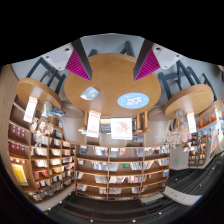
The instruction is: Arrange mouse
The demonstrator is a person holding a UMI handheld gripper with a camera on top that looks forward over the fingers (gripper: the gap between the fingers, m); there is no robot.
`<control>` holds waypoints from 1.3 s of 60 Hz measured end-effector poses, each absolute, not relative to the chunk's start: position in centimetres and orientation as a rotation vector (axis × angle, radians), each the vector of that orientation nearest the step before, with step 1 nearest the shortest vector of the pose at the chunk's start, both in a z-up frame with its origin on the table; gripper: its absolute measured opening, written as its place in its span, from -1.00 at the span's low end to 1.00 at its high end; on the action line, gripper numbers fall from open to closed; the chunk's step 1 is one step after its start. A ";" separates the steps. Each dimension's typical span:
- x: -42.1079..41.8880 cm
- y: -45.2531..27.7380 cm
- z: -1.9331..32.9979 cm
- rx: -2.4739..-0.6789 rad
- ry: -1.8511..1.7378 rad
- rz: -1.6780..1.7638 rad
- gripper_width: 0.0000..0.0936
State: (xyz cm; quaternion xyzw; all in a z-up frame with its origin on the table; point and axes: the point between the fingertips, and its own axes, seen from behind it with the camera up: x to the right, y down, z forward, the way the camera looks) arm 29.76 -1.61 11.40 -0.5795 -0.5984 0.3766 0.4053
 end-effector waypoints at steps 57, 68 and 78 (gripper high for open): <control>23.0 9.3 8.2 -1.543 -1.465 0.855 0.83; 20.3 9.3 6.6 -1.562 -1.495 0.836 0.83; 17.3 9.2 4.7 -1.585 -1.524 0.830 0.82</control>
